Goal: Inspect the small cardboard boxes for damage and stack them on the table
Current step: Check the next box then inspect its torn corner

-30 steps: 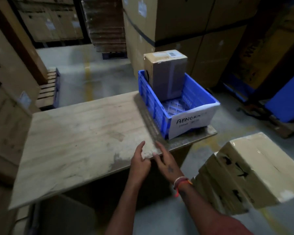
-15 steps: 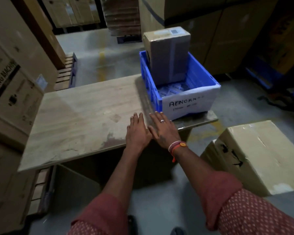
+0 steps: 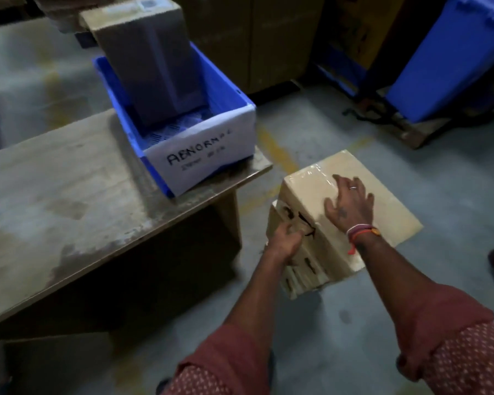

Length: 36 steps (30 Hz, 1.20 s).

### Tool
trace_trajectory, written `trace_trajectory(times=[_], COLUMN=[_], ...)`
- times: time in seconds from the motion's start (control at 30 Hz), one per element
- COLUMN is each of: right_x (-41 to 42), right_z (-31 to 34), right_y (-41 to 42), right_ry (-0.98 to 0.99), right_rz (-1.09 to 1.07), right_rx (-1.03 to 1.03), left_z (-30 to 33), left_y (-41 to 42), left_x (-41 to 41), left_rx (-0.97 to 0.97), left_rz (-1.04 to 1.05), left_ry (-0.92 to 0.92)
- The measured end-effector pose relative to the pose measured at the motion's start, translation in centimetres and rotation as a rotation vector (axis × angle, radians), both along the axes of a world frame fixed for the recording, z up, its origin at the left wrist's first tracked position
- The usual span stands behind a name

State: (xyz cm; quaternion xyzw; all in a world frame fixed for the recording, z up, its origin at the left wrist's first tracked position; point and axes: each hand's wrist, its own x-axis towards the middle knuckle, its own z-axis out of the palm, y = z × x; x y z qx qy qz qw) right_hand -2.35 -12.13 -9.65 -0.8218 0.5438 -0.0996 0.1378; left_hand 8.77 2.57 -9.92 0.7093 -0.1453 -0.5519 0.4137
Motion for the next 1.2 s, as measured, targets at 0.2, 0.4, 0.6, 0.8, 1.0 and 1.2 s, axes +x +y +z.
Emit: trace_trajectory(times=[0.2, 0.4, 0.6, 0.8, 1.0, 1.2], right_x=[-7.6, -9.9, -9.5, -8.2, -3.1, 2.5], right_z=[-2.0, -2.8, -2.1, 0.2, 3.4, 7.2], right_y=[-6.2, -7.3, -6.3, -2.7, 4.5, 12.1], right_ry=[0.044, 0.085, 0.016, -0.169, -0.356, -0.457], right_rz=[-0.201, -0.303, -0.424, -0.481, -0.463, -0.308], right_rx=[0.153, 0.253, 0.218, 0.164, 0.147, 0.205], left_z=[-2.5, -3.9, -5.0, -4.0, 0.0, 5.9], left_y=[-1.6, -3.6, -4.2, -2.7, 2.4, 12.0], left_x=[-4.3, -5.6, -6.5, -3.7, 2.4, 8.1], left_rx=[0.061, 0.016, -0.083, -0.188, -0.272, -0.350], left_rz=[-0.023, -0.048, 0.068, 0.103, 0.155, 0.192], left_ry=[0.232, 0.228, 0.184, 0.079, -0.107, -0.207])
